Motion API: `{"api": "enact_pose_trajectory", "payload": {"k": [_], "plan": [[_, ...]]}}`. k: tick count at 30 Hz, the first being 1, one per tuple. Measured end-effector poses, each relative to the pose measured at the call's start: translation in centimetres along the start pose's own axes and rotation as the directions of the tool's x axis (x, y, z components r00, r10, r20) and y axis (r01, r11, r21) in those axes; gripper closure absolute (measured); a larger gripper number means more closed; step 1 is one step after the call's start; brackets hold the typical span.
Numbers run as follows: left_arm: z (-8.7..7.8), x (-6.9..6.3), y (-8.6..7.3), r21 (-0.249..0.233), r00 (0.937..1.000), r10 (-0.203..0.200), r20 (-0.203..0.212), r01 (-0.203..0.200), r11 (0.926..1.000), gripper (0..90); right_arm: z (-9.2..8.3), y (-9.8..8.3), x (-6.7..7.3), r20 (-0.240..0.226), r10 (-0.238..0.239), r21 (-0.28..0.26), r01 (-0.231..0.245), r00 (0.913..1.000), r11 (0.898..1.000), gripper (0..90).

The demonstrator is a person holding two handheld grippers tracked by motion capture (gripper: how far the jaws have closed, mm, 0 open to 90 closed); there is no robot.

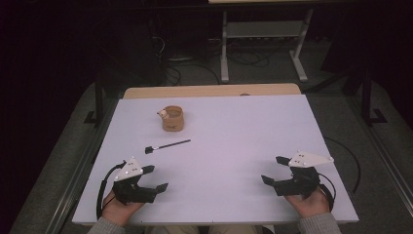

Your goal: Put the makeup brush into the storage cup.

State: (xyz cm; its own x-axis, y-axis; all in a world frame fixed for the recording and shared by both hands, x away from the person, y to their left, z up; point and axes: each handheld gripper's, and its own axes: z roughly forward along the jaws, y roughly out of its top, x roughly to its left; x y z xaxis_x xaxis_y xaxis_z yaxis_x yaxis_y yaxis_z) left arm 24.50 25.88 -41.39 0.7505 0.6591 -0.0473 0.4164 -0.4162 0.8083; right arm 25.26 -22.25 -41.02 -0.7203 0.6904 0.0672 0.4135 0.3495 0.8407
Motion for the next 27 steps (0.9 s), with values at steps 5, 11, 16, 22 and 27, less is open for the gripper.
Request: {"api": "enact_pose_trajectory", "payload": {"k": [5, 11, 16, 22, 27], "plan": [[-0.21, 0.01, -0.09, 0.0, 1.0, 0.009, 0.0, -0.009, 1.0, 19.4, -0.02, -0.23, -0.27, -0.006, 0.022, 0.014, -0.022, 0.9997, 1.0, 14.3], [-0.49, 0.06, -0.13, -0.012, 1.0, 0.002, 0.005, -0.001, 0.9999, 18.8, -0.31, -0.25, -0.45, 0.003, 0.012, 0.0, -0.012, 0.9999, 1.0, 14.8], [-0.46, 0.09, -0.26, -0.007, 0.9999, -0.003, 0.013, 0.003, 1.0, 18.8, -0.38, -0.44, -0.57, 0.002, 0.018, 0.007, -0.018, 0.9998, 1.0, 15.0], [-0.6, 0.23, -0.31, -0.008, 0.9999, 0.008, 0.009, -0.008, 0.9999, 18.8, -0.29, -0.5, -0.63, -0.003, 0.015, 0.013, -0.015, 0.9999, 1.0, 15.0], [-0.71, 0.3, -0.33, -0.006, 0.9999, 0.007, 0.009, -0.007, 1.0, 18.8, -0.22, -0.5, -0.59, -0.008, 0.017, 0.015, -0.016, 0.9998, 1.0, 15.1]]}}
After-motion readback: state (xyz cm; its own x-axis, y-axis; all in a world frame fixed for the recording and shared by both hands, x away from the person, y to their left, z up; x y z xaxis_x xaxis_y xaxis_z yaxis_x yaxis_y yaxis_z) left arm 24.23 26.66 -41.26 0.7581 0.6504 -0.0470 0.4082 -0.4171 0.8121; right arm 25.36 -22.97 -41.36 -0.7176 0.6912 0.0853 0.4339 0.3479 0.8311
